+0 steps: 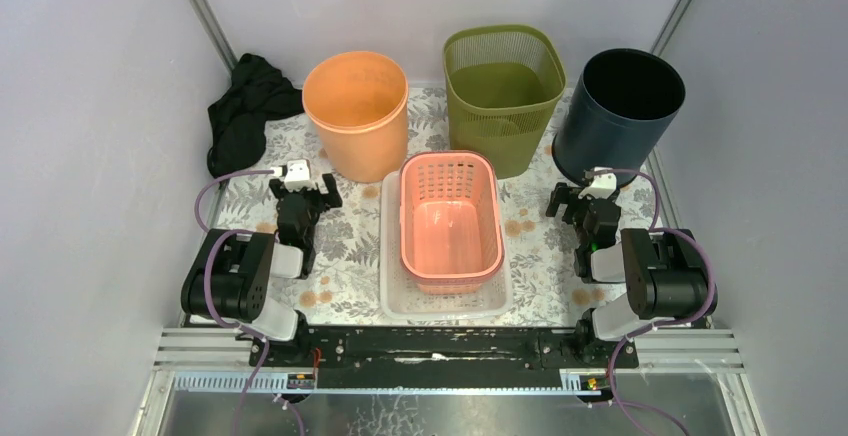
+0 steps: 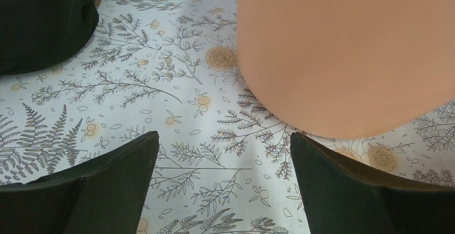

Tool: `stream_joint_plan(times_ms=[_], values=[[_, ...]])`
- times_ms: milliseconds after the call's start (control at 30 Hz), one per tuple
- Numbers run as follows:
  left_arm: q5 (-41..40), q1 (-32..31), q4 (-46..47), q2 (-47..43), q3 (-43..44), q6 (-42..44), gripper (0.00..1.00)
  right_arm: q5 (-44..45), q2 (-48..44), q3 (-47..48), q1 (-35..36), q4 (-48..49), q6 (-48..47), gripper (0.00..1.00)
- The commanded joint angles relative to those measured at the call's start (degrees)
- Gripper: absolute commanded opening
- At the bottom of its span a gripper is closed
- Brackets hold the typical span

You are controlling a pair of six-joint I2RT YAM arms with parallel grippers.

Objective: Turn the large container upside down
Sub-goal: Pick up the container from the container.

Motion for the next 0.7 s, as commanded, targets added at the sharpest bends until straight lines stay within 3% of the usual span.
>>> stream_joint_plan(times_ms=[0,667], values=[[-1.03,0.26,4.26,0.44,-0.5,0.6,1.0,-0.48,-0.29,1.61,0.16,3.0,-0.51,0.99],[-0.44,0.61,3.87,0.51,-0.29,0.42,1.0,-0.63,-0.27,1.69,0.2,2.85,-0.45,0.99]])
